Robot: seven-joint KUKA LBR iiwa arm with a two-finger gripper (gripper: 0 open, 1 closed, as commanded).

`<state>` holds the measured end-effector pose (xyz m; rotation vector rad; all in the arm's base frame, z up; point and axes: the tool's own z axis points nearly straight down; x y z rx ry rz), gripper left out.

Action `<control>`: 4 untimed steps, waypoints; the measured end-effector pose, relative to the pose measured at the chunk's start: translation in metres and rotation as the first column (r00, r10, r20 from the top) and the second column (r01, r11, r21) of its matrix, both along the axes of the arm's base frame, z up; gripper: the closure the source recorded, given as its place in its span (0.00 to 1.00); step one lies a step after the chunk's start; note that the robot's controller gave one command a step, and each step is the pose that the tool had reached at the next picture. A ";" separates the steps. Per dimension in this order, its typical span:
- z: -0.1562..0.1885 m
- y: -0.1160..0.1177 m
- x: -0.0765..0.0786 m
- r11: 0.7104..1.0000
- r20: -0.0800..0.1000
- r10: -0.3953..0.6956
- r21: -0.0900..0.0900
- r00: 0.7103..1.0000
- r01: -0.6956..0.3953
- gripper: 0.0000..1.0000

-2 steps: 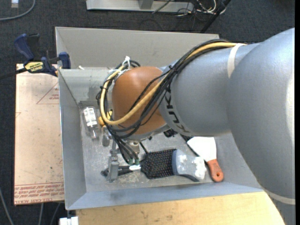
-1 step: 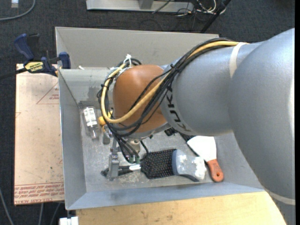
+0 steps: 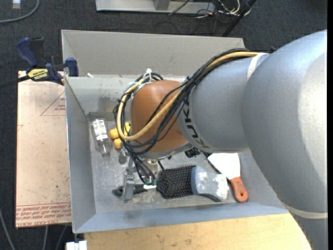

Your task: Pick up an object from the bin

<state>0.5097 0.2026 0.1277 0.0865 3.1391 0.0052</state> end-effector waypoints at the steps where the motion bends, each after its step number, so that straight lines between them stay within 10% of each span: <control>1: -0.035 -0.033 -0.007 0.998 -0.003 0.064 -0.002 0.998 -0.064 0.00; 2: -0.058 -0.061 0.004 1.000 -0.001 -0.001 0.000 1.000 0.001 1.00; 3: -0.058 -0.061 0.004 1.000 0.000 -0.001 0.001 1.000 0.001 1.00; 4: 0.076 -0.055 -0.008 1.000 0.001 -0.014 0.003 1.000 0.014 1.00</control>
Offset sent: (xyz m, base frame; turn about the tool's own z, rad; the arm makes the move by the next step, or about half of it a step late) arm 0.0036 -0.0607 -0.0577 -0.0003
